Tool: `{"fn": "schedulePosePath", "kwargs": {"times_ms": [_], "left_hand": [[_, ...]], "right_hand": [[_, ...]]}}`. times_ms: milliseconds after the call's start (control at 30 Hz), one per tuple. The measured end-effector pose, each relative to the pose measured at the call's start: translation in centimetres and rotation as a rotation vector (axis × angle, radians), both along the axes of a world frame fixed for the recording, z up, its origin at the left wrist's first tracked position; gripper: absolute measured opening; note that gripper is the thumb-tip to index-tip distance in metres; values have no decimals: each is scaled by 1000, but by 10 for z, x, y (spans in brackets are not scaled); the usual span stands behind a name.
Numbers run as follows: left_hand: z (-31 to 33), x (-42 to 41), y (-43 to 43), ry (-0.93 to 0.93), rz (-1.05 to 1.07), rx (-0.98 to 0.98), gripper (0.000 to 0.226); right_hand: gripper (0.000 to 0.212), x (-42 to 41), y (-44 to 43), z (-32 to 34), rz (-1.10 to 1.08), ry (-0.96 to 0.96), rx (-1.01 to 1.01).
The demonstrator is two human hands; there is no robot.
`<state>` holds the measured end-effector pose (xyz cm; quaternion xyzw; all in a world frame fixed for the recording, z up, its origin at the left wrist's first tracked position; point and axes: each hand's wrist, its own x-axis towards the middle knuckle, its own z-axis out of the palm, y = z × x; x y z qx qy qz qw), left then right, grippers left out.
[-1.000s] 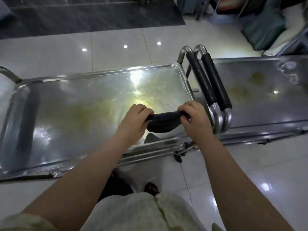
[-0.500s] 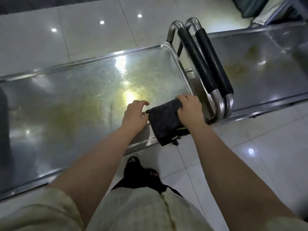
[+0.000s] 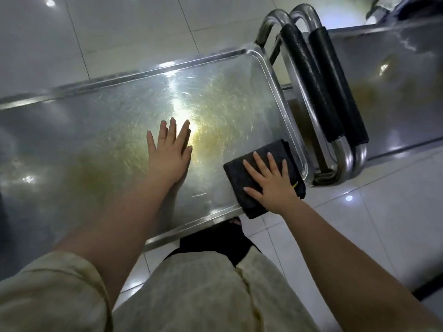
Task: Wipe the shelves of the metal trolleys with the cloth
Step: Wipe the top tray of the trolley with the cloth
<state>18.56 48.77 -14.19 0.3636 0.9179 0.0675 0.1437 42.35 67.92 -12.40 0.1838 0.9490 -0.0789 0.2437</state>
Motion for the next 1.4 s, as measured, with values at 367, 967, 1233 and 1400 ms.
{"fn": "schedulePosePath", "kwargs": {"times_ms": [367, 967, 1233, 1400], "left_hand": [[-26, -14, 1, 49, 49, -50, 59], [-24, -15, 3, 57, 78, -17, 58], [-27, -12, 1, 90, 74, 15, 58], [-28, -13, 2, 95, 71, 39, 58]], "right_hand": [[65, -75, 47, -17, 66, 152, 43], [67, -65, 25, -12, 38, 100, -31], [66, -138, 68, -9, -110, 79, 41], [67, -282, 118, -10, -120, 81, 1]]}}
